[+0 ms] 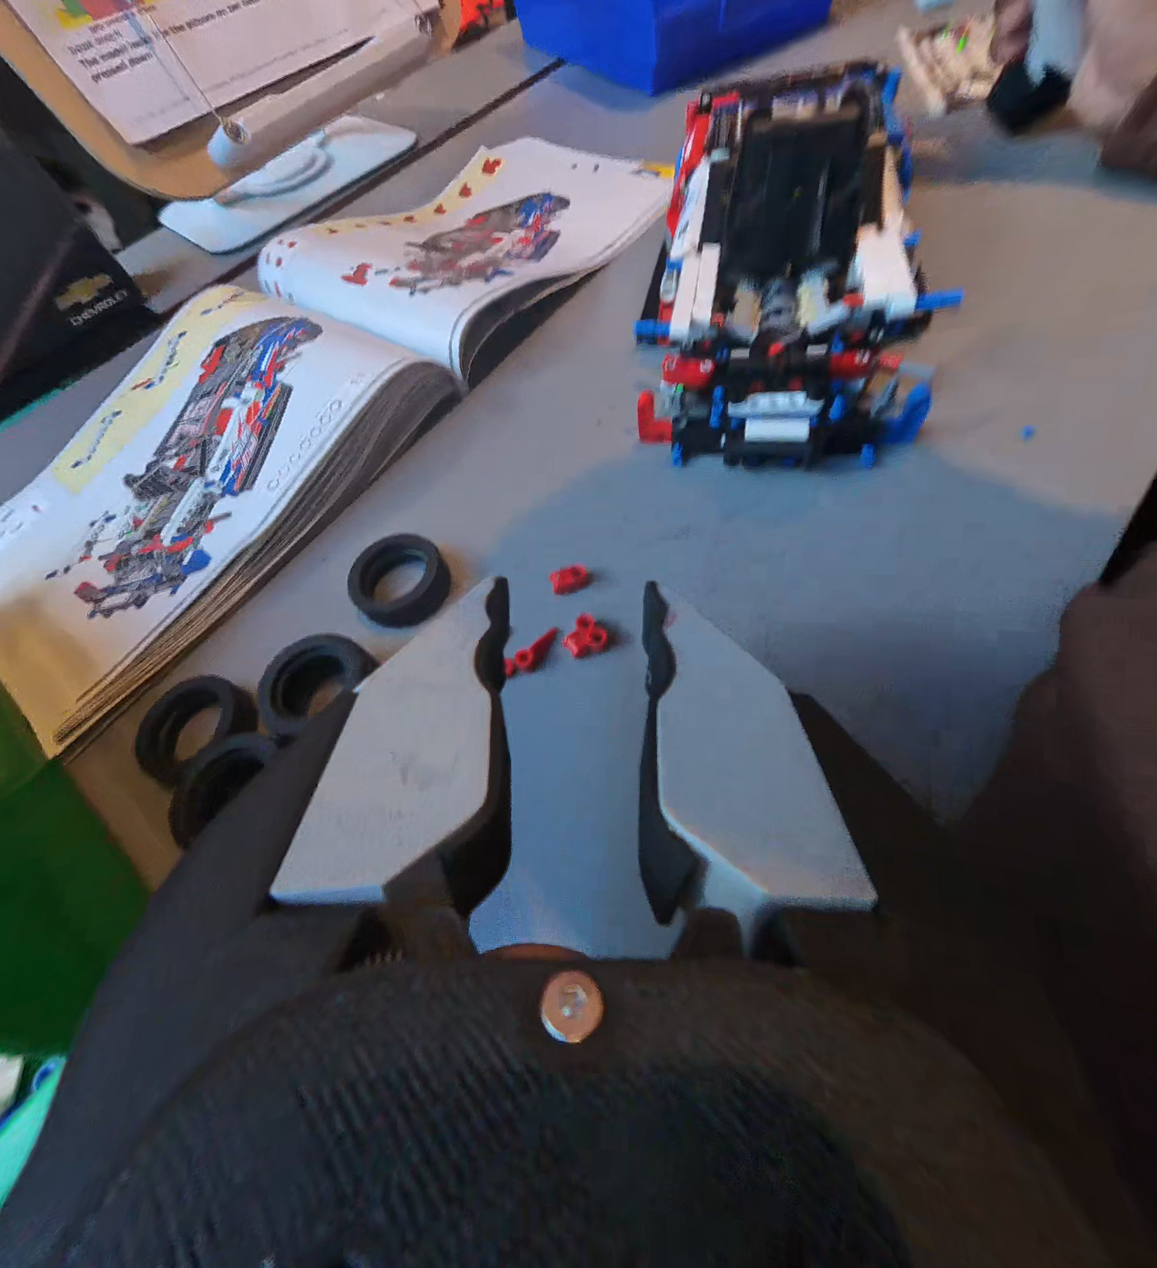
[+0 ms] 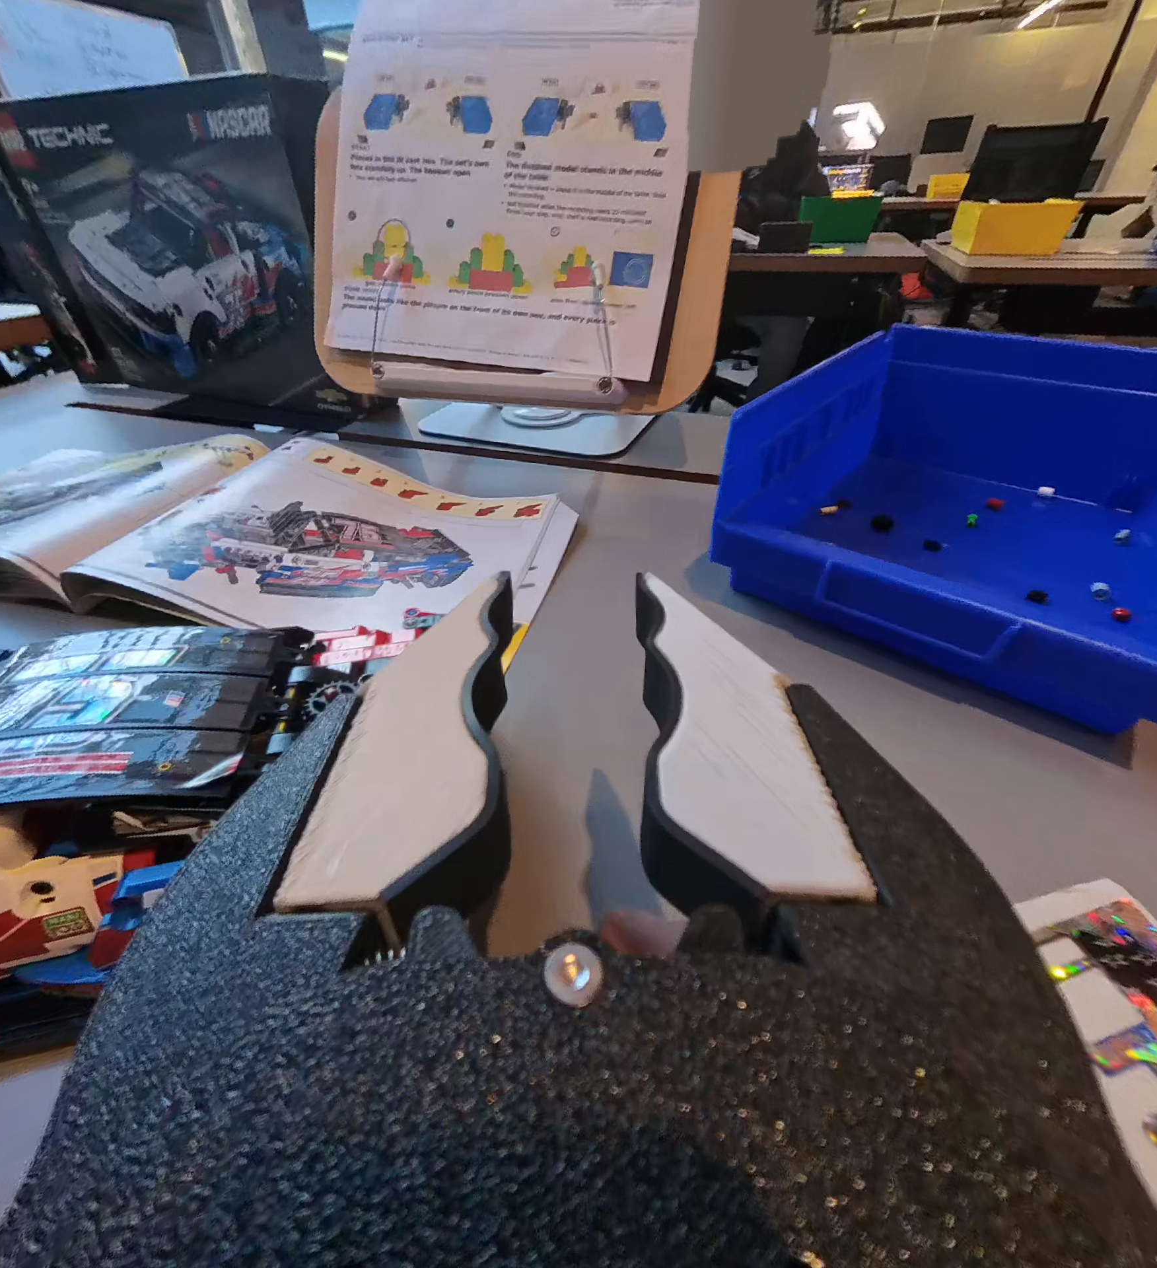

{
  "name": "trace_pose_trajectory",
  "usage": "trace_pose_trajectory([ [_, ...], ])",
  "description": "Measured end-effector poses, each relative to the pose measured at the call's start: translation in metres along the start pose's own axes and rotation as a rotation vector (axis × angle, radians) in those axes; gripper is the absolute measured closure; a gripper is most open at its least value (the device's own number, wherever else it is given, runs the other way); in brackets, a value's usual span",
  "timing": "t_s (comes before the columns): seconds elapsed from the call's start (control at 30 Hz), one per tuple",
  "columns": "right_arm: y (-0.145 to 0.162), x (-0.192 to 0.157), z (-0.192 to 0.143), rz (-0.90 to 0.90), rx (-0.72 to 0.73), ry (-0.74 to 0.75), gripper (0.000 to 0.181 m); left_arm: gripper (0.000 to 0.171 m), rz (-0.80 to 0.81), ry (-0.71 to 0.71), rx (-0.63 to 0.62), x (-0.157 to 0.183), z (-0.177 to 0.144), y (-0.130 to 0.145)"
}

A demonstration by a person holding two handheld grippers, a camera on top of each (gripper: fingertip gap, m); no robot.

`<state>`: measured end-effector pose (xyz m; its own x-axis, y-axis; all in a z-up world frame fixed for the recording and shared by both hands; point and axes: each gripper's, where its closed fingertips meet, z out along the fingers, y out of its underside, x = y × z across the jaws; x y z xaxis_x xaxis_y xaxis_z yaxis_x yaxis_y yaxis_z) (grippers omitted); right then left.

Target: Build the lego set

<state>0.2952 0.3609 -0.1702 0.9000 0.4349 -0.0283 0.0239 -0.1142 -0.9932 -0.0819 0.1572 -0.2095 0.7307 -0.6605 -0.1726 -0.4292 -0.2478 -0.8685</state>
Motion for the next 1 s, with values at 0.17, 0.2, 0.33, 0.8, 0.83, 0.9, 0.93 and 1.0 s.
trace_pose_trajectory([
  [0.17, 0.008, -0.015, 0.006, -0.019, -0.039, -0.062, 0.146, 0.131, -0.073, 0.045, -0.116, 0.004, 0.011, 0.032],
  [0.2, 0.006, -0.016, 0.005, -0.022, -0.029, -0.062, 0.148, 0.135, -0.084, 0.024, -0.124, 0.0, 0.011, 0.034],
  [0.33, -0.017, -0.036, -0.009, 0.018, 0.039, -0.05, 0.147, 0.135, -0.095, -0.053, -0.194, -0.025, 0.008, 0.049],
  [0.8, 0.008, -0.365, -0.047, -0.13, -0.304, -0.592, 0.164, 0.143, -0.033, 0.062, -0.285, -0.039, 0.015, 0.06],
  [0.83, 0.025, -0.376, -0.043, -0.186, -0.369, -0.59, 0.168, 0.143, -0.025, 0.038, -0.3, -0.043, 0.014, 0.065],
  [0.9, 0.049, -0.394, -0.035, -0.242, -0.455, -0.592, 0.17, 0.146, -0.009, 0.023, -0.291, -0.046, 0.013, 0.066],
  [0.93, 0.057, -0.405, -0.032, -0.239, -0.478, -0.611, 0.169, 0.147, -0.003, 0.025, -0.286, -0.046, 0.013, 0.066],
  [1.0, 0.067, -0.421, -0.025, -0.24, -0.499, -0.629, 0.168, 0.156, 0.004, 0.058, -0.268, -0.041, 0.014, 0.066],
])
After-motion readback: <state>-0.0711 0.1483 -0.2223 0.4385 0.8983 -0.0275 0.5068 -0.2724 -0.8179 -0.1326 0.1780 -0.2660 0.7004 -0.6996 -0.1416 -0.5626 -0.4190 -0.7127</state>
